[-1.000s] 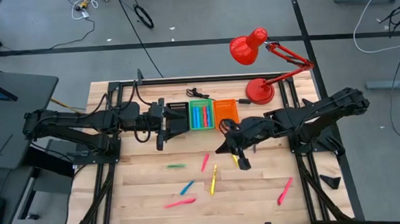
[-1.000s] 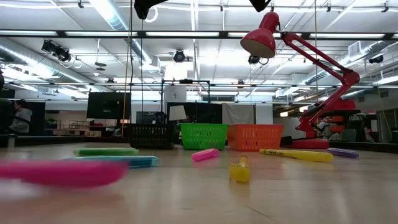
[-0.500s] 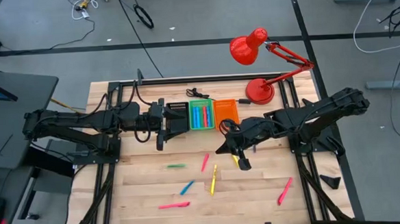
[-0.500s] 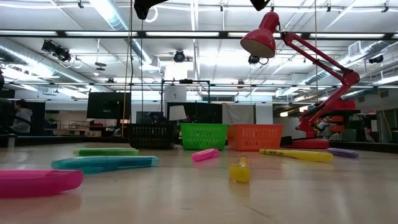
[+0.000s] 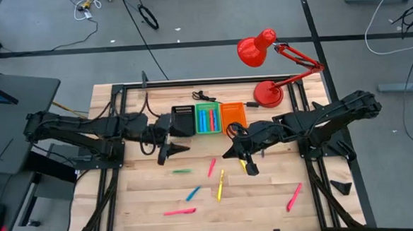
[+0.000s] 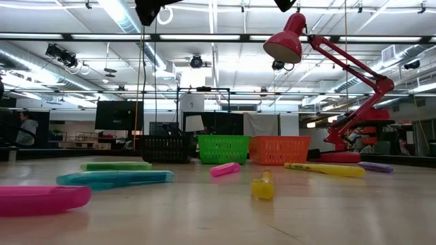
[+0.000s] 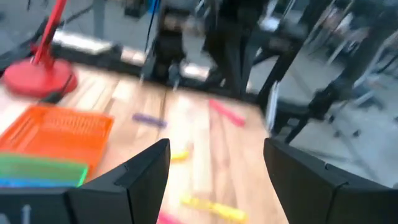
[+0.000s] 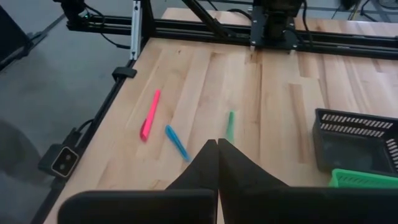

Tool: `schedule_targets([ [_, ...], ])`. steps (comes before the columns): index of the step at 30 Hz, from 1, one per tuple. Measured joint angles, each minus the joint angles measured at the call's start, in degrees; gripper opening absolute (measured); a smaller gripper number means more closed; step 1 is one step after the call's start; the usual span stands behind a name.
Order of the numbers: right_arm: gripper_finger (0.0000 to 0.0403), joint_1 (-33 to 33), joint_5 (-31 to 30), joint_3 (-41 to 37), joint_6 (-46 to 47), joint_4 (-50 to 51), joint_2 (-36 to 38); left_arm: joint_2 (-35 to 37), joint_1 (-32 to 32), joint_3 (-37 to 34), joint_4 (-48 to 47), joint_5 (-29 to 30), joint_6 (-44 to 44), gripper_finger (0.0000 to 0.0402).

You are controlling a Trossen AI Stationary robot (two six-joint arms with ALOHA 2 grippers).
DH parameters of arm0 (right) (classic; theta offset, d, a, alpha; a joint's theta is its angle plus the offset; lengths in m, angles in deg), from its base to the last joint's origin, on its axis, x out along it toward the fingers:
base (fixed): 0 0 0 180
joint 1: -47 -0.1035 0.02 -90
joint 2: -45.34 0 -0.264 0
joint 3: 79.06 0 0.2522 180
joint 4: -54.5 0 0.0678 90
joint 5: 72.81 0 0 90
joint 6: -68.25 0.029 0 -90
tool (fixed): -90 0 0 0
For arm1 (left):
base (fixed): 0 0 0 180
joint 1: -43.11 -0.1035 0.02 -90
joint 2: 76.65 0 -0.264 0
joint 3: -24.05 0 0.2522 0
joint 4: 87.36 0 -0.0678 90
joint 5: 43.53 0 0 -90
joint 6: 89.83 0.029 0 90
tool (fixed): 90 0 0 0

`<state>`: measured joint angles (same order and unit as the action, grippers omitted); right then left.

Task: Pick & Place Markers
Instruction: Put the left large pink pen into the black bin

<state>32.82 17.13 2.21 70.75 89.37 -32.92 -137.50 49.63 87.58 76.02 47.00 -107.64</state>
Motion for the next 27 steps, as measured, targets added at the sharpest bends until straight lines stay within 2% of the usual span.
schedule_targets([
  [5, 0.0000, 0.13, -1.00, 0.00, 0.00, 0.00, 0.00, -1.04, 3.93, 6.78, -15.46, 8.16, 0.22, 0.0263],
  [9, 0.0000, 0.15, -1.00, 0.00, 0.00, -0.02, 0.00, -3.86, 6.81, 14.05, -27.33, 11.57, -0.62, 0.0263],
  [12, 0.0000, 0.15, -1.00, 0.00, 0.00, -0.02, 0.02, -6.88, 8.94, 19.35, -36.38, 11.90, -2.82, 0.0263],
  [18, 0.0000, 0.15, -0.99, 0.00, -0.01, 0.00, 0.02, -12.76, 13.59, 27.54, -48.38, 11.92, -4.86, 0.0263],
  [22, 0.0000, 0.15, -0.98, 0.00, -0.02, 0.00, 0.02, -15.37, 16.47, 30.03, -53.34, 11.58, -8.86, 0.0263],
  [27, 0.0000, 0.15, -0.98, 0.00, -0.05, 0.00, 0.02, -17.18, 20.66, 30.26, -54.78, 9.78, -13.76, 0.0263],
])
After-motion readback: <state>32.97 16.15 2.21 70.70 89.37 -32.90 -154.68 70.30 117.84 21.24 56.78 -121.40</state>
